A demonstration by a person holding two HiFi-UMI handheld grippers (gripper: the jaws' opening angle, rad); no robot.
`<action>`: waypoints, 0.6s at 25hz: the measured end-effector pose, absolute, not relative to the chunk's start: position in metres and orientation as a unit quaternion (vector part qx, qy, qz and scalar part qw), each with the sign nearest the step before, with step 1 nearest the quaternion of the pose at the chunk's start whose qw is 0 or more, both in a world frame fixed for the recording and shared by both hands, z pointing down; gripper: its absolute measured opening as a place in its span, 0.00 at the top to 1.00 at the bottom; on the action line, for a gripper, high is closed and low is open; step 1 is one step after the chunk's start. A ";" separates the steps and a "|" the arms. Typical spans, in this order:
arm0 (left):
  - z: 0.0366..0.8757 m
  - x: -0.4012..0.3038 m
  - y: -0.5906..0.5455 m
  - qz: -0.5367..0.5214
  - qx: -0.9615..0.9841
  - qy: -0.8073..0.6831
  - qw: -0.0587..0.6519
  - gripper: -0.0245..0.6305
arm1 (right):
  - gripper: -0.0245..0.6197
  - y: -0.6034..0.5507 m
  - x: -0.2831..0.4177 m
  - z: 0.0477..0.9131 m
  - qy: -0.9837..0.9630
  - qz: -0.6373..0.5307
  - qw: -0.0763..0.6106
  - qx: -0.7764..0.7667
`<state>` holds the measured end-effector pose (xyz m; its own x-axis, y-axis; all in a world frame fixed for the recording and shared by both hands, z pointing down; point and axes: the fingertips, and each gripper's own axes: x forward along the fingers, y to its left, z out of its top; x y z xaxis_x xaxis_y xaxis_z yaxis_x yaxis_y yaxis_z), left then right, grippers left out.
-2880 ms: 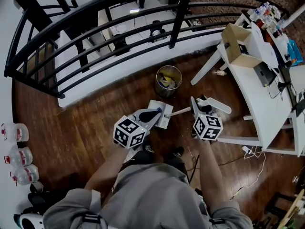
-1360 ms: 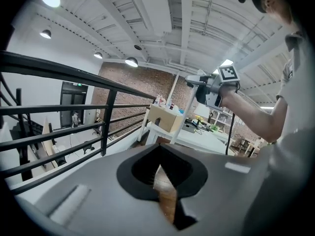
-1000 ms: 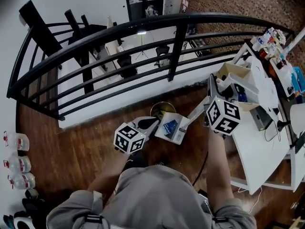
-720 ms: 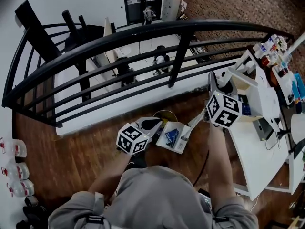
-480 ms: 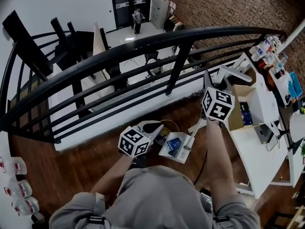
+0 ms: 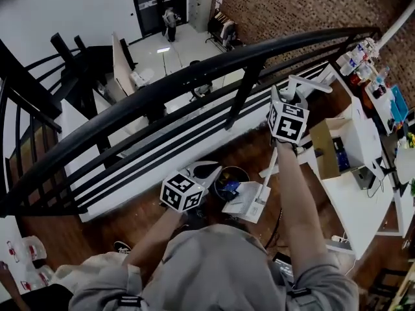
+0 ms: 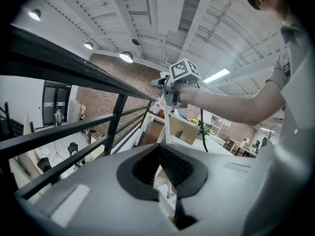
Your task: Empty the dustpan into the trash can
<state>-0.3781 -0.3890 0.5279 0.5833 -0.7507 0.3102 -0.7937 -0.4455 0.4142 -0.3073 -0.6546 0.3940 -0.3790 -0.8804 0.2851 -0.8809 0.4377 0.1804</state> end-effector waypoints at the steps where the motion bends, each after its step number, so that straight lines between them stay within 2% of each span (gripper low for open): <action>1: 0.528 -0.382 -0.392 0.043 0.849 -0.455 0.266 0.96 | 0.66 -0.659 -0.310 0.396 -0.830 0.002 0.172 0.531; 15: 0.534 -0.387 -0.417 0.064 0.850 -0.441 0.282 0.96 | 0.66 -0.678 -0.305 0.401 -0.826 0.013 0.173 0.536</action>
<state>-0.3869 -0.4165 0.5344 0.6032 -0.7128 0.3578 -0.7852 -0.4520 0.4233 -0.3054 -0.6781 0.4012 -0.3659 -0.8810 0.3001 -0.8901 0.4254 0.1636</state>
